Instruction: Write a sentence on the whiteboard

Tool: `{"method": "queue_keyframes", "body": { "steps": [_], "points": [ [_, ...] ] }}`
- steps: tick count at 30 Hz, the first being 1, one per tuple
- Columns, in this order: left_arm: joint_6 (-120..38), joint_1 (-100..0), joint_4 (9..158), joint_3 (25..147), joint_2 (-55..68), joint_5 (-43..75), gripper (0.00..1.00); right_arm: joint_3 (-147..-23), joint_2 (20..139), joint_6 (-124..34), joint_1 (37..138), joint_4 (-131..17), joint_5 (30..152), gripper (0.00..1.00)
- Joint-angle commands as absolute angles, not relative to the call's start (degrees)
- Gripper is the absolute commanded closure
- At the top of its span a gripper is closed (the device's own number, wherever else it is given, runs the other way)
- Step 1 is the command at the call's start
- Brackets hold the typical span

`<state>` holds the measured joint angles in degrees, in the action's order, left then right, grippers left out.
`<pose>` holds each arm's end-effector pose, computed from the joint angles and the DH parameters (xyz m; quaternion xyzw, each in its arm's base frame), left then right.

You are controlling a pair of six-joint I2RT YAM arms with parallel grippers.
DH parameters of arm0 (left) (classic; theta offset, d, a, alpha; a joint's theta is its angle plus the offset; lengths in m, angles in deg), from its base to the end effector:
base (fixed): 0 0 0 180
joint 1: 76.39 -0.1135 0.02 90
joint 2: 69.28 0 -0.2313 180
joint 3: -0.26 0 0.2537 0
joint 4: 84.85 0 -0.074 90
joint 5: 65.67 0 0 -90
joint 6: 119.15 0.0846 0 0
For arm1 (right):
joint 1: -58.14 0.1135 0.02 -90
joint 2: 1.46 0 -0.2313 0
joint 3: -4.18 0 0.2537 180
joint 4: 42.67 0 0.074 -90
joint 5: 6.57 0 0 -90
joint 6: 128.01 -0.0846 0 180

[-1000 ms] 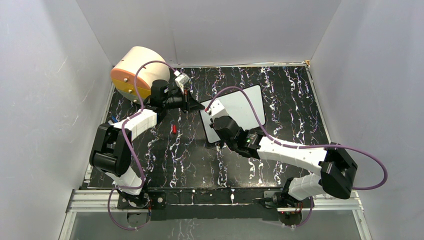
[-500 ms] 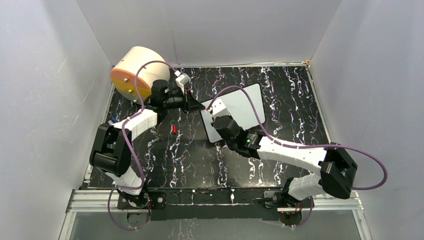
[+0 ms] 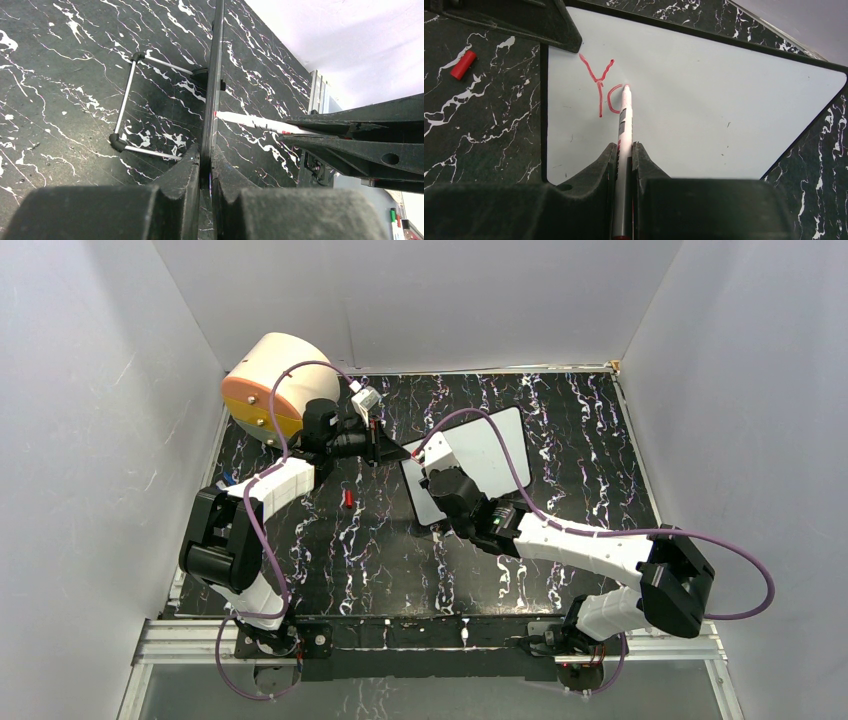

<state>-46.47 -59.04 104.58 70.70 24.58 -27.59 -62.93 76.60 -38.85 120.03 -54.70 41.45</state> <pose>0.3532 -0.1801 0.2129 0.2697 0.7084 -0.4942 0.4257 0.2135 0.2796 0.2382 -0.2250 0.7710 0.0133 0.5956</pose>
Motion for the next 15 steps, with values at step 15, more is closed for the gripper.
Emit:
{"method": "queue_keyframes", "body": {
  "steps": [15],
  "points": [
    [-43.6,-58.9,101.1,71.7,23.0,-25.5,1.00,-62.5,74.1,-38.1,119.8,-52.7,43.9,1.00]
  ]
}}
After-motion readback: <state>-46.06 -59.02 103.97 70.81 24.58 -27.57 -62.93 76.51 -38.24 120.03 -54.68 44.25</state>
